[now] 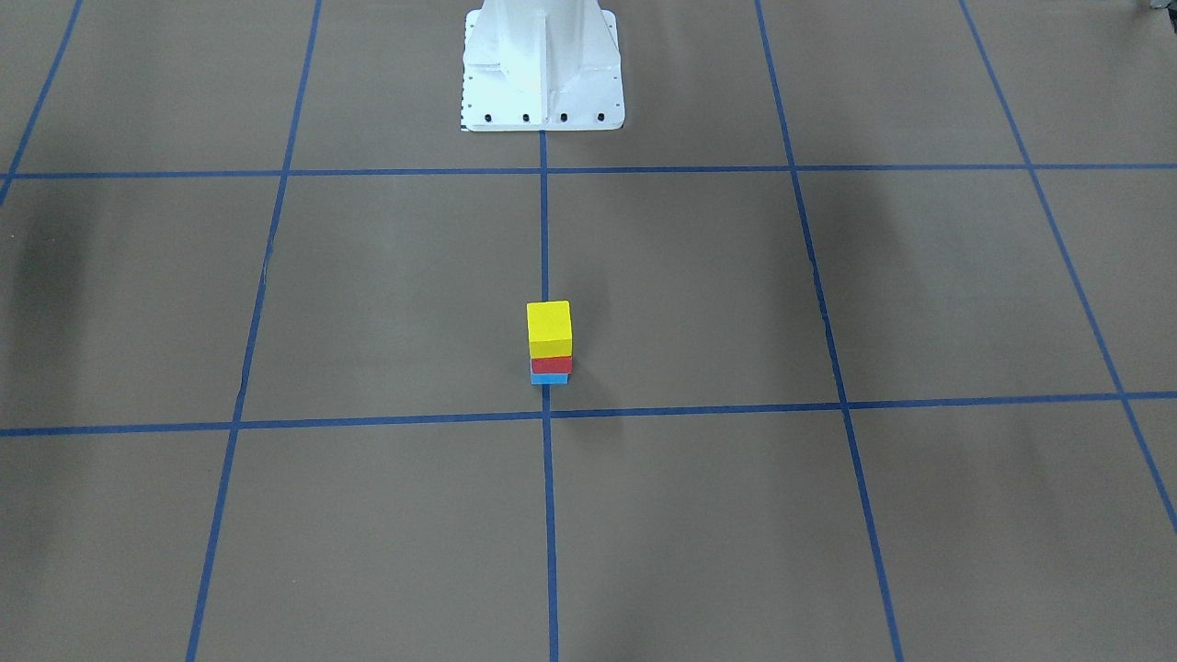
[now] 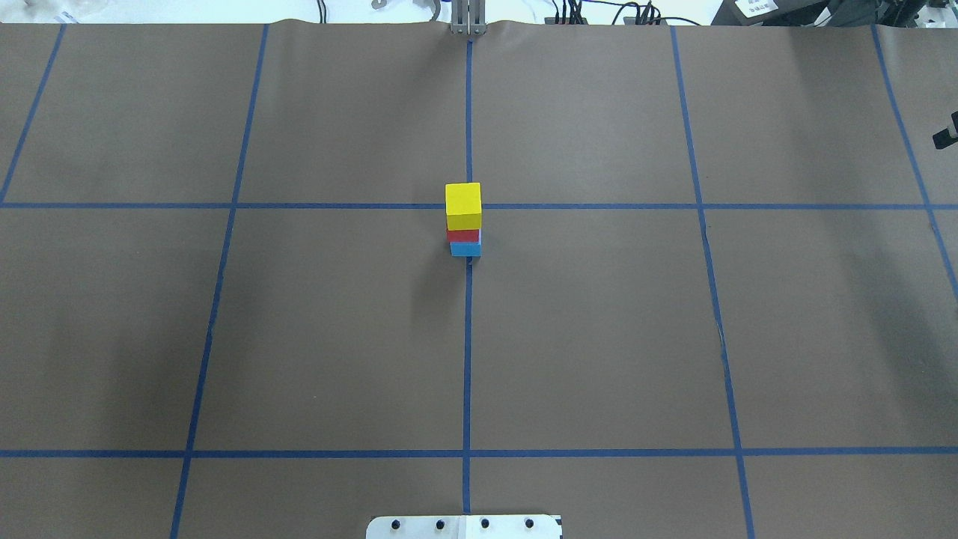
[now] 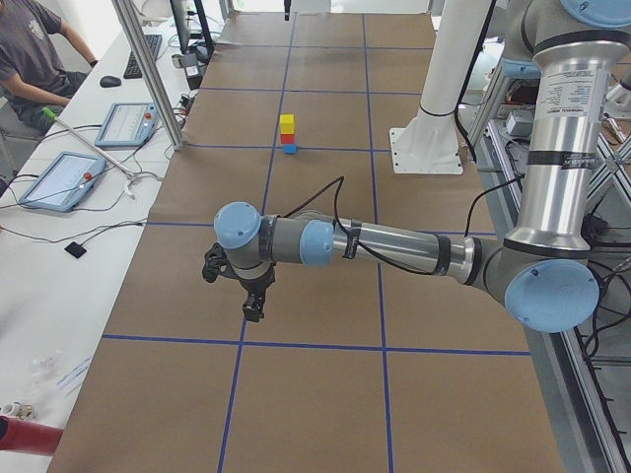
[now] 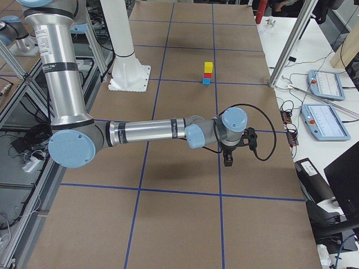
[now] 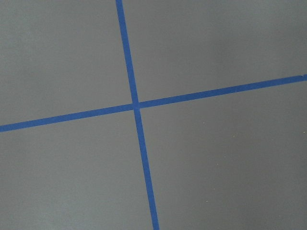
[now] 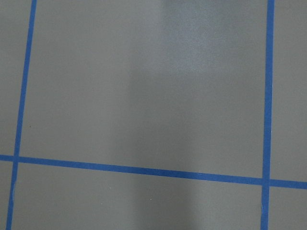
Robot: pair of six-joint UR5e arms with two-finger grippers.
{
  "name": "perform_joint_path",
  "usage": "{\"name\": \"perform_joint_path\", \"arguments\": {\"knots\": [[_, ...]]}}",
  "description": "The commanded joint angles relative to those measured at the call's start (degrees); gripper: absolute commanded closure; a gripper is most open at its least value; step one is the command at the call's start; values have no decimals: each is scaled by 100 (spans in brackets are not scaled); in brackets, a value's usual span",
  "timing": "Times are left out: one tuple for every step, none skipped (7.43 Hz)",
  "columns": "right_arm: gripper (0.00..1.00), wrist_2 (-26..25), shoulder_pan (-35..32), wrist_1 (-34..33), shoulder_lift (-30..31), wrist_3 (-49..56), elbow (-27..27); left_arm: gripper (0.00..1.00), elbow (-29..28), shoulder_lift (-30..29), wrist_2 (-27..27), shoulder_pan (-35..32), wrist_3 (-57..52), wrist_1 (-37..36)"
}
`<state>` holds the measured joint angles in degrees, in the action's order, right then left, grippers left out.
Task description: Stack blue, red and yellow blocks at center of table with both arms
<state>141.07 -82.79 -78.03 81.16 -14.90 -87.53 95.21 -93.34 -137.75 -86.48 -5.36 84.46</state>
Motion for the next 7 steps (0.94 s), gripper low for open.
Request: {"name": "perform_joint_path", "arguments": {"knots": [[0, 8, -1, 25, 145, -4, -97, 0, 32, 9, 2, -9, 0, 9], [0, 8, -1, 25, 163, -4, -124, 0, 33, 1, 2, -9, 0, 9], [0, -1, -1, 25, 163, -4, -124, 0, 33, 0, 2, -1, 0, 9], [0, -1, -1, 25, 163, -13, -124, 0, 33, 0, -7, -9, 0, 9], [0, -1, -1, 25, 163, -13, -124, 0, 33, 0, -7, -9, 0, 9], [0, 8, -1, 25, 163, -22, -185, 0, 33, 0, -7, -9, 0, 9], [0, 17, -1, 25, 155, -22, -203, 0, 33, 0, -7, -1, 0, 9]]}}
